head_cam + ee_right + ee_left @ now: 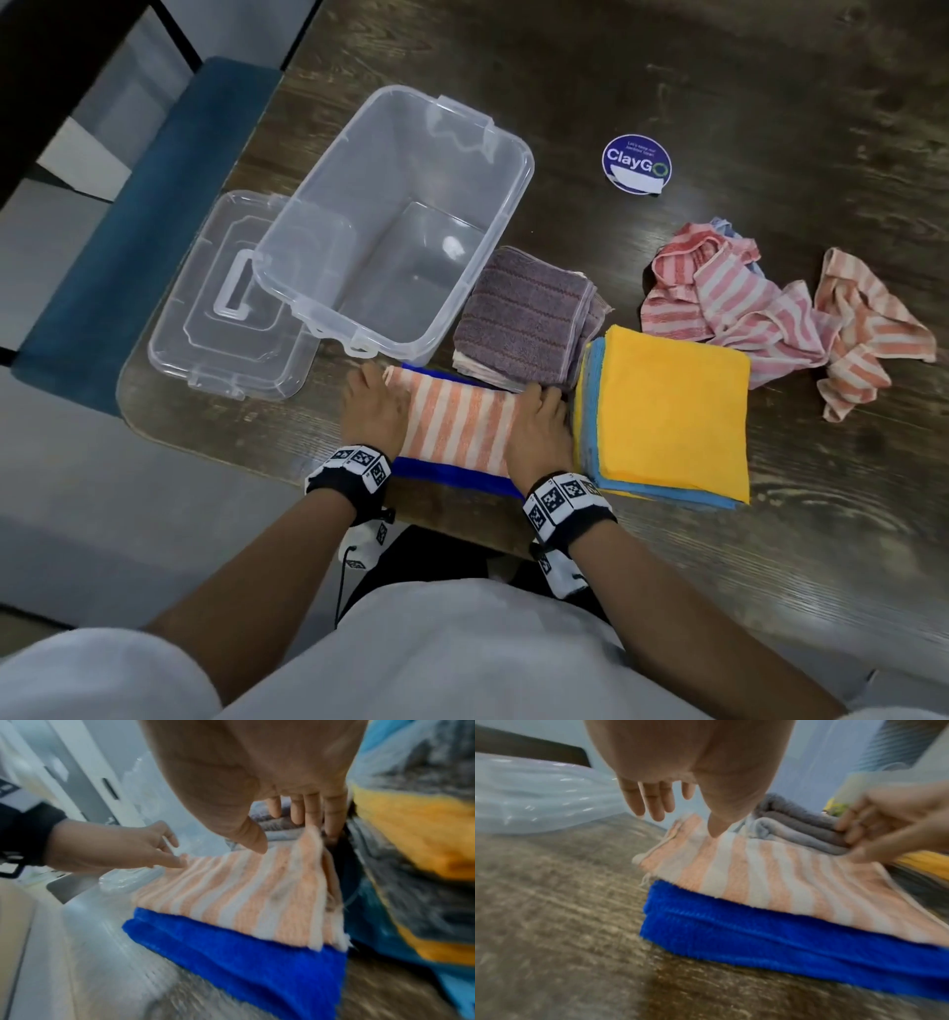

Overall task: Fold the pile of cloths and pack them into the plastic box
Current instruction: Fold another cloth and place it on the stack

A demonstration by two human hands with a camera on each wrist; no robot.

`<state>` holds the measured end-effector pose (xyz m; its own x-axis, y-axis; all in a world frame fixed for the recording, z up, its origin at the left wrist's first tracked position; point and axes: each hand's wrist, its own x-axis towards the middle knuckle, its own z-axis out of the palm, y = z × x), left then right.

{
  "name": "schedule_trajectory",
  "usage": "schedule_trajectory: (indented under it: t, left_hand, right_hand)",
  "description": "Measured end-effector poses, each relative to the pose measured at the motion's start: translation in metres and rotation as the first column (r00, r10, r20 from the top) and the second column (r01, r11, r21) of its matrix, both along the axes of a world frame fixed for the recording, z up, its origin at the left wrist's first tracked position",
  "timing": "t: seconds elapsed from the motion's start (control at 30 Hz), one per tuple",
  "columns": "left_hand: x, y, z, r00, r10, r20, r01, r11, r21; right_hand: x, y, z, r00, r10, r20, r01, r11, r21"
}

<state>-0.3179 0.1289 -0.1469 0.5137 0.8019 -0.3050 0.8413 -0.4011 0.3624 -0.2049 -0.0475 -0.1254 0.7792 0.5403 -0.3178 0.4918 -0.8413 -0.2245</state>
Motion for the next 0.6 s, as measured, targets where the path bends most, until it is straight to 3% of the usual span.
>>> schedule_trajectory:
  t: [0.07,0.13,0.3,0.43,0.6]
  left_hand:
    - [0.002,-0.004,0.006,0.986,-0.122,-0.116,0.138,0.981,0.135]
    - [0.007,-0.012,0.011,0.955,-0.257,-0.149,0.277,0.952,0.133]
    - [0.013,-0.028,-0.004,0.832,-0.509,-0.223,0.502,0.860,-0.090]
    - [0.008,-0.028,-0.019,0.764,-0.574,-0.296,0.561,0.817,-0.135]
    - [0.010,-0.031,-0.019,0.736,-0.581,-0.348,0.578,0.807,-0.122]
  right_hand:
    - [-0.002,0.006,0.002,0.988,0.096,0.120,-0.101,0.994,0.036]
    - [-0.003,0.014,0.001,0.971,0.174,0.164,-0.186,0.981,0.061]
    - [-0.003,0.018,-0.010,0.889,0.454,-0.068,-0.453,0.891,0.020]
    - [0.002,0.006,-0.030,0.879,0.444,-0.173,-0.439,0.896,0.066]
    - [0.000,0.004,-0.035,0.872,0.441,-0.211,-0.445,0.895,0.034]
